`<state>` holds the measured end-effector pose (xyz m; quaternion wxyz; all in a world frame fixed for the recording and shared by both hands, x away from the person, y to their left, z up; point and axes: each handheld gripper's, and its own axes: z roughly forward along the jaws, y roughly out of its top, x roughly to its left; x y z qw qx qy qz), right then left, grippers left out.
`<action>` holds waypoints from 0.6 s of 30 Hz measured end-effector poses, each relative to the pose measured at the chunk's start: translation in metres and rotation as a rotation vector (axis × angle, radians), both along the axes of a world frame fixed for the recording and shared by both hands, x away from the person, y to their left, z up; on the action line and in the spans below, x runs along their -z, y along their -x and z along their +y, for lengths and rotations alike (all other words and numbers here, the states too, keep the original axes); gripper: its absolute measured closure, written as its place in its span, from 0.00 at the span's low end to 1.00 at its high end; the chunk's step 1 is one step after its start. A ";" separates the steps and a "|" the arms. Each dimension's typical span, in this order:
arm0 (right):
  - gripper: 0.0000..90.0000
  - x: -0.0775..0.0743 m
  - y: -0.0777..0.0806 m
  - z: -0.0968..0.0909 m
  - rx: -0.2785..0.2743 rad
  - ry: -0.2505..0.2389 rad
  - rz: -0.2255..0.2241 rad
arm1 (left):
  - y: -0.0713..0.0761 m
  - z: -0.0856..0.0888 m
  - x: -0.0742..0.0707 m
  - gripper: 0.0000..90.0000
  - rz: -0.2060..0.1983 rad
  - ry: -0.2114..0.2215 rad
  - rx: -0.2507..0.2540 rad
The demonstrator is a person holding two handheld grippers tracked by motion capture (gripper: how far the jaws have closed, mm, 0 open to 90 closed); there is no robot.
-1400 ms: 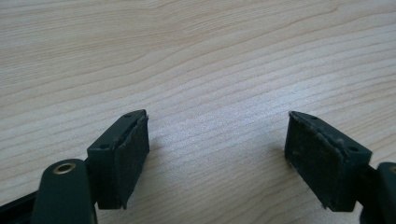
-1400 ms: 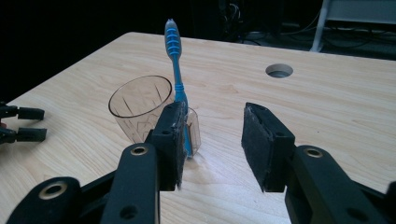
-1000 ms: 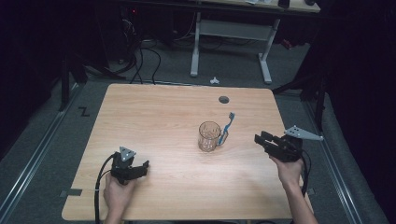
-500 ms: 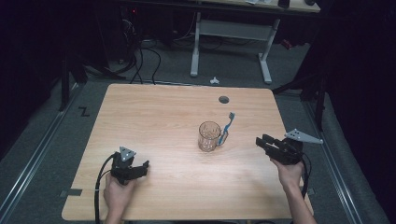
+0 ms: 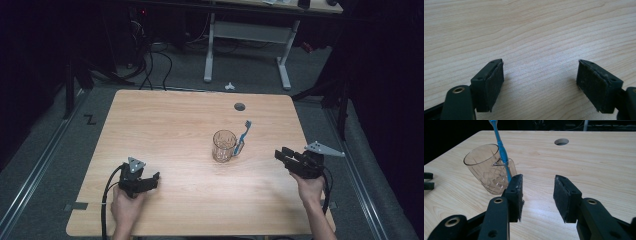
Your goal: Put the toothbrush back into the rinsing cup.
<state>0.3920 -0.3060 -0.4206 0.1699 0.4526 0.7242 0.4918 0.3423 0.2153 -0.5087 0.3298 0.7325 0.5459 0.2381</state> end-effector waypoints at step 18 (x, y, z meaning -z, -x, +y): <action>0.66 0.017 -0.004 -0.004 0.033 0.030 0.036 | 0.000 0.000 0.000 0.25 0.000 0.000 0.000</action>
